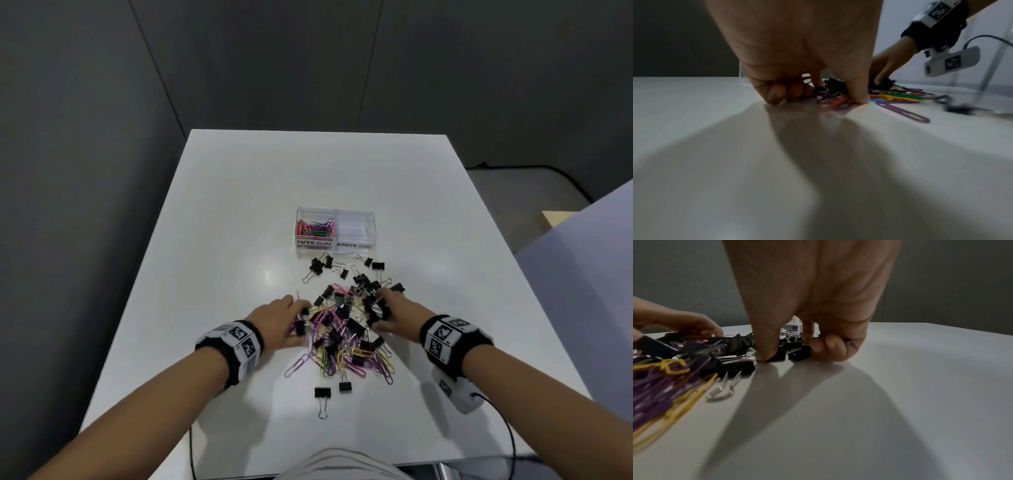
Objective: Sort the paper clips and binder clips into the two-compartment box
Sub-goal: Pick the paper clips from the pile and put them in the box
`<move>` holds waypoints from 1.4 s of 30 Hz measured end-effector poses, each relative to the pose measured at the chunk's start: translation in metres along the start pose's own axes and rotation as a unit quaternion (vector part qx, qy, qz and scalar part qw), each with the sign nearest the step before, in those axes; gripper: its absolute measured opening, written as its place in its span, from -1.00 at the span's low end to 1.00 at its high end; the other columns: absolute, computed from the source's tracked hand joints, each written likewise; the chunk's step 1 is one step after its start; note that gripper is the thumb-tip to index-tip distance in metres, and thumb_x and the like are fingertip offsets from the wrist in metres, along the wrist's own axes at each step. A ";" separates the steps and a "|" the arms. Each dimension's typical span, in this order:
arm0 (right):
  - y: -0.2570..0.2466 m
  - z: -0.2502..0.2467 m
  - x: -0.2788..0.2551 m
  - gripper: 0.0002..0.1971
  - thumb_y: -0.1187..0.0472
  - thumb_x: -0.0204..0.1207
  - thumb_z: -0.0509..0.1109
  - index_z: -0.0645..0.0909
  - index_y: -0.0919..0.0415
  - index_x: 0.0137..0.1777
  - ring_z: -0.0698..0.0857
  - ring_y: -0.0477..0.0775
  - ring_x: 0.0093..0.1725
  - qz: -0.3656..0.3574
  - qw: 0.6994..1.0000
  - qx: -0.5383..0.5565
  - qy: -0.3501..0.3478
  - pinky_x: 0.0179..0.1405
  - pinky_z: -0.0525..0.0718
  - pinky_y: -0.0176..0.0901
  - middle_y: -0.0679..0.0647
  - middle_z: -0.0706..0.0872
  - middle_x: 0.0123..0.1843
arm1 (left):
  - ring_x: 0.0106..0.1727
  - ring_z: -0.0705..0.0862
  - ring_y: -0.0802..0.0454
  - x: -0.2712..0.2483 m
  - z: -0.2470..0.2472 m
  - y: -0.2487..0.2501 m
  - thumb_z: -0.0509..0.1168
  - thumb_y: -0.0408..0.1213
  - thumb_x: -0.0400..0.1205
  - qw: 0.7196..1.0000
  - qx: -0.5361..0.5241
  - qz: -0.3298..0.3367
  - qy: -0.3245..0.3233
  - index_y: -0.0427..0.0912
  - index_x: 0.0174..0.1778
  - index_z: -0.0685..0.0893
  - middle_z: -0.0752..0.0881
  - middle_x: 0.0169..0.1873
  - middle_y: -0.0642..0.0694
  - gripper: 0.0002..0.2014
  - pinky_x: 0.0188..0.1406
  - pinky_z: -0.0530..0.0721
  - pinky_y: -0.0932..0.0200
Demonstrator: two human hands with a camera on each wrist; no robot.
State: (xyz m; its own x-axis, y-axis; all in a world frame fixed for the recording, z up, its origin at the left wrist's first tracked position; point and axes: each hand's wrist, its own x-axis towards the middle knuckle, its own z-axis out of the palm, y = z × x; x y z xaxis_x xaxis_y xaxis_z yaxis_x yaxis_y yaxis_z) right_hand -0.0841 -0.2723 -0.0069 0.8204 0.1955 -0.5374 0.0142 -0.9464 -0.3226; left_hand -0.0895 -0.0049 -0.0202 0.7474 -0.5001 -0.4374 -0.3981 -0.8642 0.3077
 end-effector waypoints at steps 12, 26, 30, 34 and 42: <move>-0.025 0.002 -0.019 -0.33 -0.19 0.48 0.33 0.21 0.06 0.50 0.66 0.09 0.08 -0.155 0.972 -0.175 -0.008 -0.06 0.61 -0.13 0.07 0.48 0.36 | 0.06 0.56 -0.06 -0.003 -0.012 0.030 0.27 0.05 0.57 0.975 0.090 0.200 0.036 -0.10 0.42 0.41 0.55 0.15 -0.13 -0.47 0.03 0.62 0.04; -0.029 -0.004 0.003 -0.44 -0.08 0.55 0.29 0.26 0.10 0.48 0.66 0.12 0.12 -0.115 0.985 -0.119 0.042 0.00 0.65 -0.10 0.06 0.45 0.38 | 0.14 0.57 -0.12 0.022 -0.020 0.020 0.13 -0.14 0.70 0.978 0.130 0.157 0.036 -0.14 0.37 0.47 0.52 0.22 -0.17 -0.66 0.02 0.59 0.02; -0.017 -0.011 -0.018 -0.55 -0.22 0.57 0.17 0.49 0.17 0.13 0.59 0.05 -0.17 -0.101 0.966 -0.235 0.038 -0.20 0.53 -0.17 0.05 0.68 0.09 | 0.09 0.57 -0.12 0.017 -0.018 0.015 0.14 -0.26 0.64 0.978 0.111 0.166 0.063 -0.15 0.38 0.48 0.55 0.17 -0.16 -0.63 -0.12 0.44 0.11; -0.003 0.002 -0.031 -0.49 -0.31 0.49 0.21 0.56 0.19 -0.07 0.58 0.06 -0.25 -0.040 0.960 -0.275 -0.031 -0.23 0.53 -0.13 0.05 0.72 -0.11 | 0.19 0.56 -0.11 0.015 -0.015 0.010 0.17 -0.16 0.63 0.983 0.125 0.132 0.033 -0.09 0.43 0.42 0.52 0.25 -0.14 -0.58 0.00 0.53 0.06; -0.024 0.012 -0.015 -0.80 0.15 0.61 0.17 0.55 0.24 0.06 0.64 0.14 -0.13 -0.019 0.985 -0.166 0.028 -0.14 0.61 -0.08 0.15 0.72 0.01 | 0.18 0.55 -0.13 0.023 -0.015 0.020 0.12 -0.29 0.69 0.991 0.090 0.076 0.059 -0.11 0.41 0.43 0.50 0.25 -0.17 -0.66 -0.08 0.51 0.10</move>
State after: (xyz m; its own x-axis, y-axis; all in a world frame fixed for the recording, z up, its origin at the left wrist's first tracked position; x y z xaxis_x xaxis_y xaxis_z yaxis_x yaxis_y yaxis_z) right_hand -0.1038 -0.2494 -0.0007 0.8460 0.2271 -0.4824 0.2248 -0.9723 -0.0634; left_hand -0.0726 -0.0326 -0.0118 0.7238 -0.6246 -0.2932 -0.5920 -0.7804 0.2013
